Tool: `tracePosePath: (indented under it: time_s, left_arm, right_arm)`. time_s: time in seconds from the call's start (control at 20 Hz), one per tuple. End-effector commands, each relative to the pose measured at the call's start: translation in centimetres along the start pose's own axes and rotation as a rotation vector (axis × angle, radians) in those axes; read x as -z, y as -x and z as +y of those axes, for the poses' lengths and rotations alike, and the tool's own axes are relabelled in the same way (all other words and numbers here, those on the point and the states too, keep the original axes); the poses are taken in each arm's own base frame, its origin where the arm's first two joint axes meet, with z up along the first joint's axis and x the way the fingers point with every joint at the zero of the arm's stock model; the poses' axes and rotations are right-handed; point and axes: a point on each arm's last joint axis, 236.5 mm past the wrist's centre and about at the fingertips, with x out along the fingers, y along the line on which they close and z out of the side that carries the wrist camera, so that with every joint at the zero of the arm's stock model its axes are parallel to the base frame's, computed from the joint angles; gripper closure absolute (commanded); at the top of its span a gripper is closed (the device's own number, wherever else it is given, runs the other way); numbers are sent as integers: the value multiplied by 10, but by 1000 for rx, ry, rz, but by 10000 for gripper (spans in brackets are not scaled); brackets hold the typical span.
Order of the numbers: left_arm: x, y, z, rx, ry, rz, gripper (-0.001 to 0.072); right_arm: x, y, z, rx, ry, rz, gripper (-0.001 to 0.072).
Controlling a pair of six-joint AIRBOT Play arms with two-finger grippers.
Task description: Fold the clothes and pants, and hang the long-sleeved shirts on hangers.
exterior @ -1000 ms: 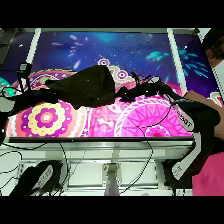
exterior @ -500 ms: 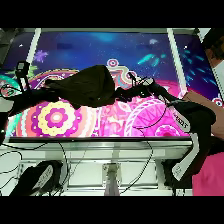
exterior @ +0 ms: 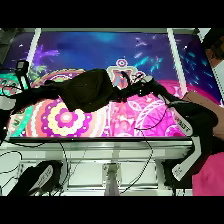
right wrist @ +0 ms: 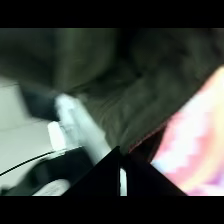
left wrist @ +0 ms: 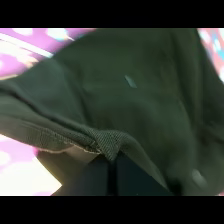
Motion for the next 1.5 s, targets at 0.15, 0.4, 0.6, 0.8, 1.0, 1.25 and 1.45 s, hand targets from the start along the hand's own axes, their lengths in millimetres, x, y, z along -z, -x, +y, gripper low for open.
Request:
tracePosePath:
  time_s: [0.15,0.4,0.6,0.8,1.0,1.25,1.45]
  left_arm:
    - [-126,-10,-34,119,277,-326,692]
    - [-233,2,-106,247,106,-510,692]
    - [-205,-27,-117,296,41,-370,692]
    - [-88,-75,-100,236,-122,59,693]
    - [31,-101,-59,127,-132,343,694]
    - [75,-111,-47,93,-55,393,693]
    - [74,-111,-49,97,-49,391,693]
  right_arm:
    - [-145,184,154,-108,200,-685,700]
    - [-190,289,232,-5,443,-1086,699]
    - [-182,268,182,183,342,-947,698]
    - [-116,217,50,557,178,-465,698]
    - [-73,183,-23,605,82,-192,698]
    - [-157,188,-26,535,127,-515,696]
    - [-197,198,-15,497,162,-694,230]
